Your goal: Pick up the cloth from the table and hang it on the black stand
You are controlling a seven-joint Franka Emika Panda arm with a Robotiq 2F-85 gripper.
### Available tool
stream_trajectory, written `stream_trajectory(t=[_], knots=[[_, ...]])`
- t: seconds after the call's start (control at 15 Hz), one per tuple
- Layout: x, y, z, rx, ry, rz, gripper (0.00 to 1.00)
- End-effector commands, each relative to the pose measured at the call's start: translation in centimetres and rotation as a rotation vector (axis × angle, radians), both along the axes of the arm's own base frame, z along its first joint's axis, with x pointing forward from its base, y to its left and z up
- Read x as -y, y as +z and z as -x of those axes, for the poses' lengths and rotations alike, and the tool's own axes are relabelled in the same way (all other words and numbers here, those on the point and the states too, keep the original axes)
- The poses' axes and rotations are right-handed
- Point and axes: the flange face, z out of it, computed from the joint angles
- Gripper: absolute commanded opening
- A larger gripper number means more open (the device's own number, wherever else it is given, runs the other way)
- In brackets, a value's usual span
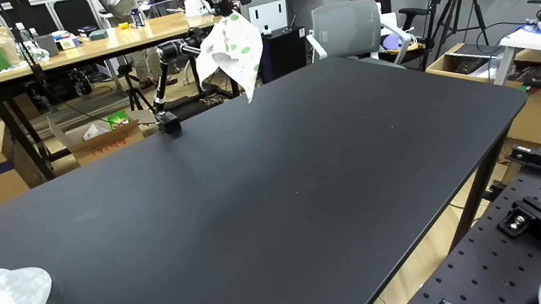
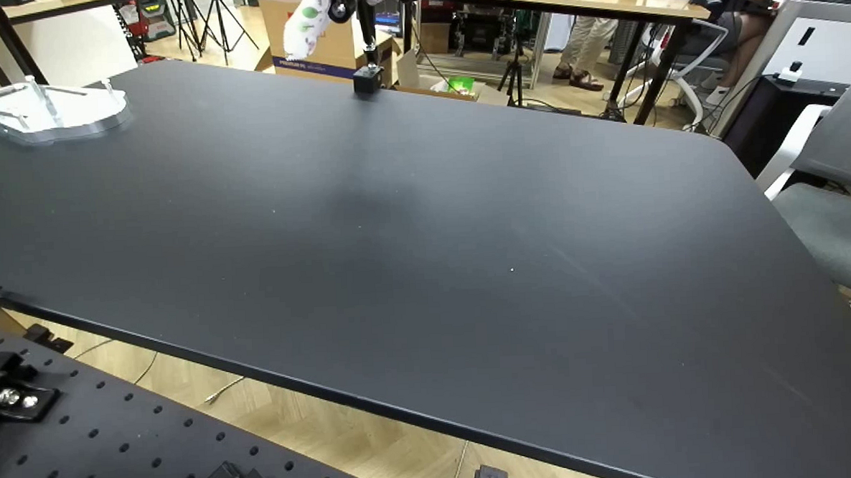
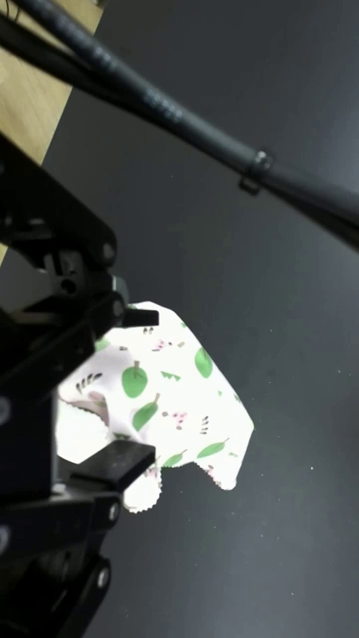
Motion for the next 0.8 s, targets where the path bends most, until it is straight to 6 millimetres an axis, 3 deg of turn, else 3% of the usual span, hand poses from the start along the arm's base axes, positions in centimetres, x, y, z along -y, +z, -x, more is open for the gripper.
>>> stream_trajectory(t=[0.0, 0.33, 0.73], knots=[[0.8, 0.5, 0.6, -0.015, -0.002, -0.015, 0.32], [2.5, -0.7, 1.0, -0.05, 0.014, -0.052, 0.01], [5.8, -3.0, 2.1, -0.105, -0.007, -0.126, 0.0]])
